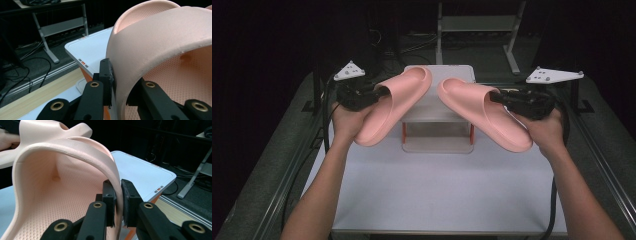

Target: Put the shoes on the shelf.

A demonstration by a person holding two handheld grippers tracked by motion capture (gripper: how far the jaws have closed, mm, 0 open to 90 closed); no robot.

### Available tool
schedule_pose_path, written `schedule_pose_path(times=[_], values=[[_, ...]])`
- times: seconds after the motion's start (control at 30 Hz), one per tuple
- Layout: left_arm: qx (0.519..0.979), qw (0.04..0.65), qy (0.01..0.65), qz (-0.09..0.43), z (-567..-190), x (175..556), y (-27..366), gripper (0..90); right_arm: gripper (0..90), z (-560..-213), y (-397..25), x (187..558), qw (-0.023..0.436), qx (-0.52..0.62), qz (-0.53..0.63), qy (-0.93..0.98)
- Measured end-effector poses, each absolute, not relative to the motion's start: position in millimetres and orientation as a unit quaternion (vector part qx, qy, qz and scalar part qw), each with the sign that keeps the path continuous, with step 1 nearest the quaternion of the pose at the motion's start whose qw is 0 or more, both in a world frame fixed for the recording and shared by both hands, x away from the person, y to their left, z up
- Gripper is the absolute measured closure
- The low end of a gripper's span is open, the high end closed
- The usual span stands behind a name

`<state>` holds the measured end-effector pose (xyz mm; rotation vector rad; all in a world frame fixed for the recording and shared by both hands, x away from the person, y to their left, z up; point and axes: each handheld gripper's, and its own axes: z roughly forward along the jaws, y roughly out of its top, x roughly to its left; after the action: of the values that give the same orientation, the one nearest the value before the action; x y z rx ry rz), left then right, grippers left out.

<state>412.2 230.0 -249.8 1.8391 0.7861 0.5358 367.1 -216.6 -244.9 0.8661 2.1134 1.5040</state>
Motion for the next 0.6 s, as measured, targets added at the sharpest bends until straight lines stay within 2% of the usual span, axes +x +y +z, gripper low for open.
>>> schedule_pose_path(times=[0.6], values=[[0.765,0.502,0.339,0.219,-248,432,222,78.8,81.5,-239,-214,386,0.206,0.323,0.535,0.753]])
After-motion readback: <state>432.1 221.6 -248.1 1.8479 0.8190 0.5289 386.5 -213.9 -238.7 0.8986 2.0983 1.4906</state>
